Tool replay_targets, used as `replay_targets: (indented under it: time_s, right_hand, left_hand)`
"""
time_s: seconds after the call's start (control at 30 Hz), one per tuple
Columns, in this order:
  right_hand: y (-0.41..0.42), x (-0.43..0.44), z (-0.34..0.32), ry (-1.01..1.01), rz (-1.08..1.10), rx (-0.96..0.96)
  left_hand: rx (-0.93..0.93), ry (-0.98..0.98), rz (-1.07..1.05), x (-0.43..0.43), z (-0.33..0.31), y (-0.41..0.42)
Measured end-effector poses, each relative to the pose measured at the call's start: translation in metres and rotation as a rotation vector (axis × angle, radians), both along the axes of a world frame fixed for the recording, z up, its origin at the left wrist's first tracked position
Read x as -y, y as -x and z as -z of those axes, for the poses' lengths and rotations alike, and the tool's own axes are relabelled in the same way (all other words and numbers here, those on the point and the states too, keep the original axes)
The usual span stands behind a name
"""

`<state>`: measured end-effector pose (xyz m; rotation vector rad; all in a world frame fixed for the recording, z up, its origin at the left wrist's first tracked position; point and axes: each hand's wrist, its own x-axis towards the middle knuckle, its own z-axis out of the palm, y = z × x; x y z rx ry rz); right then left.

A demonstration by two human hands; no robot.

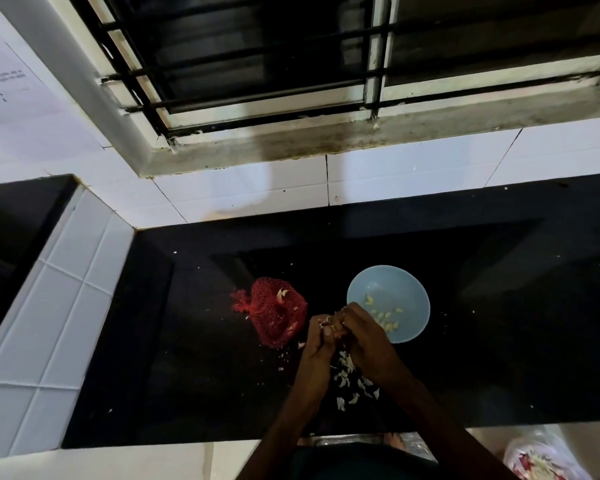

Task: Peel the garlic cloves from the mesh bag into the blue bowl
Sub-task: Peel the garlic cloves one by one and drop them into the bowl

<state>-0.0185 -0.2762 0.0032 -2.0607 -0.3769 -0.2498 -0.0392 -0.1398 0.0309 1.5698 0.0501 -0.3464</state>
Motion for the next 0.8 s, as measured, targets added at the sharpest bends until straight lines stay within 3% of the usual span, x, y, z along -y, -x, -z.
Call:
replay_targets:
  time_s: [0.33,0.5,0.8]
  right_hand:
    - [0.005,-0.002,0.01,0.061,-0.018,-0.044]
    - [0.008,-0.005,0.0,-0.057,0.03,-0.009]
    - [0.014,-0.001,0.003,-0.132,0.071,-0.027]
  left_hand:
    - [-0.143,-0.018,-0.087,0.003,0.003,0.003]
    - [-0.151,-0.028,-0.086,-0.001,0.002,0.005]
    - [0.055,-0.086,0.049,-0.016,0.001,0.008]
